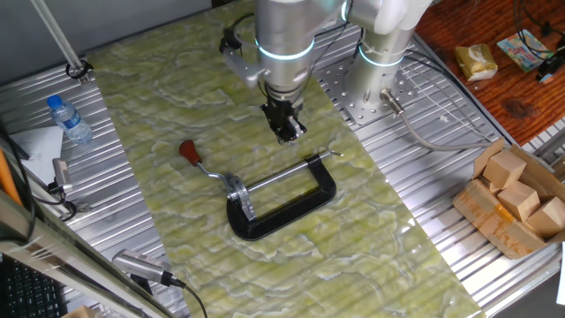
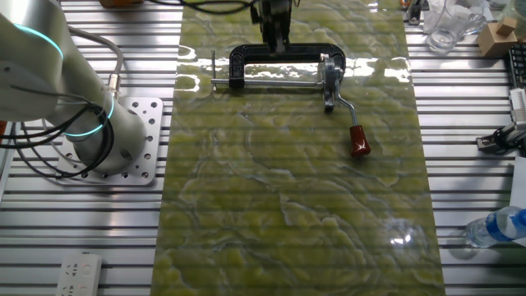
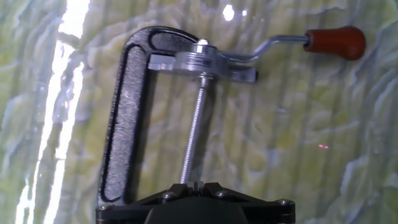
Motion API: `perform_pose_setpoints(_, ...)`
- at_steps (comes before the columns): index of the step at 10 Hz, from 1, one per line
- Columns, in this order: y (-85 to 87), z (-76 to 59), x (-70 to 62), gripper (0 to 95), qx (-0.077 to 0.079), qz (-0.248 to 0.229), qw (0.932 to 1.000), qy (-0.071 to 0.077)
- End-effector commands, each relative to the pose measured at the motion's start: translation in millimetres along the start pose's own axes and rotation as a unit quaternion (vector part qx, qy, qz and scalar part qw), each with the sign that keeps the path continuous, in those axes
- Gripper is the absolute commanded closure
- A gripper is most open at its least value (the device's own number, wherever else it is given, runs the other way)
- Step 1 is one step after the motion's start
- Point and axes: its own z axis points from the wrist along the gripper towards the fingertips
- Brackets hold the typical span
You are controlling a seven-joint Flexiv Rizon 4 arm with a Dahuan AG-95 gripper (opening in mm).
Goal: Push down the lever
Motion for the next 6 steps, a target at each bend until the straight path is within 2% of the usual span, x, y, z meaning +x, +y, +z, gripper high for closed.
perform_pose_setpoints(1,-12.8,1.7,-4.4,95.0,-0.004,-0.012,0.9999,0.006)
perform_pose_setpoints(3,-29.2,3.6,-12.2,95.0,-0.006,-0.027,0.9996,0.011)
perform_pose_setpoints(6,-46.6,5.6,-10.0,95.0,-0.01,-0.041,0.999,0.013)
